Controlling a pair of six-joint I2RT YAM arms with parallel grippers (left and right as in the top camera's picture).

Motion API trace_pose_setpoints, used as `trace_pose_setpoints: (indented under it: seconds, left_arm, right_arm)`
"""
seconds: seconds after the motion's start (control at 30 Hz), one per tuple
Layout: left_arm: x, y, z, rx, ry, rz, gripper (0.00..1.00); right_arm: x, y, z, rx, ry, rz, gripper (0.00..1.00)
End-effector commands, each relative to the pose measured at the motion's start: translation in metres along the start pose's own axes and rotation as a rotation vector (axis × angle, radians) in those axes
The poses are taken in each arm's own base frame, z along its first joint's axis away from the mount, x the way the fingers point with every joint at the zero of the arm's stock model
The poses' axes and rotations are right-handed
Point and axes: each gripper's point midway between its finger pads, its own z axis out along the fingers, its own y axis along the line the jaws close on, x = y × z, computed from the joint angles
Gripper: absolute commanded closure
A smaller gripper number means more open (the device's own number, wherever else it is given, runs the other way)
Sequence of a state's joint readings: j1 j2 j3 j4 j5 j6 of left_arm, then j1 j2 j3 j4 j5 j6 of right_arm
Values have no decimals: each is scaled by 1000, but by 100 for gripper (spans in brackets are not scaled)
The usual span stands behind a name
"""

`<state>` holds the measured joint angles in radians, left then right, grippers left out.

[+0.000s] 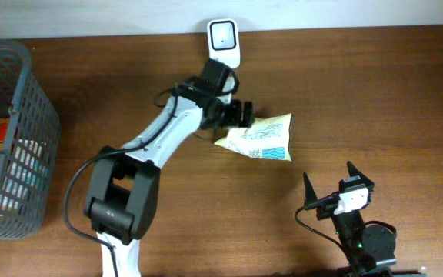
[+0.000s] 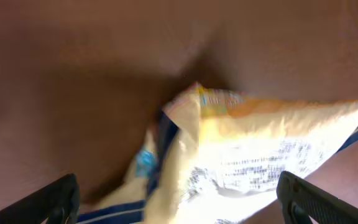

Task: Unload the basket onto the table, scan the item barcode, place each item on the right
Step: 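Carry the white-yellow snack bag to the table center and release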

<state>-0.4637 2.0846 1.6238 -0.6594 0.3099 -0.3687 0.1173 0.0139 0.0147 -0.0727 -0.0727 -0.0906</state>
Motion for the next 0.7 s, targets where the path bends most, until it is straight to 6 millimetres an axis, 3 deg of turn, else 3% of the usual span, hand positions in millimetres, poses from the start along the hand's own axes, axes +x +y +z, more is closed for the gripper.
trace_pose_setpoints:
  seconds: [0.0, 0.07, 0.13, 0.17, 0.2, 0.27, 0.3, 0.37, 0.5, 0.57, 0.67]
  left_arm:
    - [-82, 28, -136, -181, -307, 48, 1]
    - [-100, 57, -223, -300, -433, 32, 1]
    - [-101, 102, -315, -398, -576, -75, 1]
    - [-96, 123, -348, -433, -630, -127, 1]
    - [-84, 152, -386, -483, -685, -198, 1]
    - [-52, 206, -434, -578, -728, -351, 1]
    - [-25, 246, -452, -641, -712, -467, 1]
    - [17, 304, -462, -709, -668, -642, 1]
    - [76, 372, -447, -668, -600, -834, 0]
    - [101, 403, -419, -627, -518, -824, 1]
    - [125, 427, -368, -583, -334, -729, 11]
  right_arm:
    - [3, -2, 0, 12, 3, -6, 1]
    - [3, -2, 0, 12, 3, -6, 1]
    - [3, -2, 0, 12, 3, -6, 1]
    - [3, -2, 0, 12, 3, -6, 1]
    - [3, -2, 0, 12, 3, -6, 1]
    - [3, -2, 0, 12, 3, -6, 1]
    - [3, -2, 0, 12, 3, -6, 1]
    - [3, -2, 0, 12, 3, -6, 1]
    - [3, -2, 0, 12, 3, -6, 1]
    - [3, -2, 0, 12, 3, -6, 1]
    - [3, -2, 0, 12, 3, -6, 1]
